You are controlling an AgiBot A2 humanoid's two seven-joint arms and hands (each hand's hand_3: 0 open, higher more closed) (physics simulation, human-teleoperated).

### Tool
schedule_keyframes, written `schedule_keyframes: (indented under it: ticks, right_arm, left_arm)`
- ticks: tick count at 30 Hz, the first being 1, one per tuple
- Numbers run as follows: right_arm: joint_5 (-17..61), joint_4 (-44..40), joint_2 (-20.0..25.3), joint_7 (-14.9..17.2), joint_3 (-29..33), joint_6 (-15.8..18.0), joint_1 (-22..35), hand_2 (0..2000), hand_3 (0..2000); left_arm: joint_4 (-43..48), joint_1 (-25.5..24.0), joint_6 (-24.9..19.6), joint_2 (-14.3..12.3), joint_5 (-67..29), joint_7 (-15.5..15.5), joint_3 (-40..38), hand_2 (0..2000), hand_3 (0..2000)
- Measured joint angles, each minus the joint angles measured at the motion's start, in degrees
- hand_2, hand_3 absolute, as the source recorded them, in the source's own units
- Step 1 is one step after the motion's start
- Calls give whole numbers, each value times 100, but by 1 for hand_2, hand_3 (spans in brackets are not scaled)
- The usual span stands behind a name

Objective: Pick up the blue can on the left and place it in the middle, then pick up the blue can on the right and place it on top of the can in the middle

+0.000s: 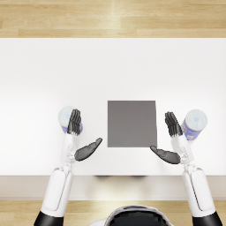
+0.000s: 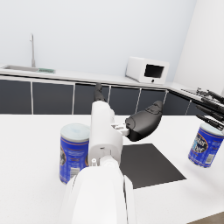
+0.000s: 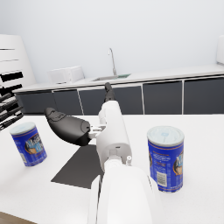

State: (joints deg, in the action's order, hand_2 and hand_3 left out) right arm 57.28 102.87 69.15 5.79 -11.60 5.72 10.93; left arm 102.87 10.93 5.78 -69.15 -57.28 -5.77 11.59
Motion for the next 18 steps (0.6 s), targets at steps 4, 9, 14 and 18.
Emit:
schedule_keyframes:
  ticks: [4, 9, 14, 18]
  right_arm:
    - [0, 0, 0, 0, 0, 0, 0, 0, 0]
    - [0, 0, 0, 0, 0, 0, 0, 0, 0]
    - [0, 0, 0, 0, 0, 0, 0, 0, 0]
    - [0, 0, 0, 0, 0, 0, 0, 0, 0]
  left_arm:
    - [0, 0, 0, 0, 0, 0, 0, 0, 0]
    - [0, 0, 0, 0, 0, 0, 0, 0, 0]
    - [0, 0, 0, 0, 0, 0, 0, 0, 0]
    - [0, 0, 0, 0, 0, 0, 0, 0, 0]
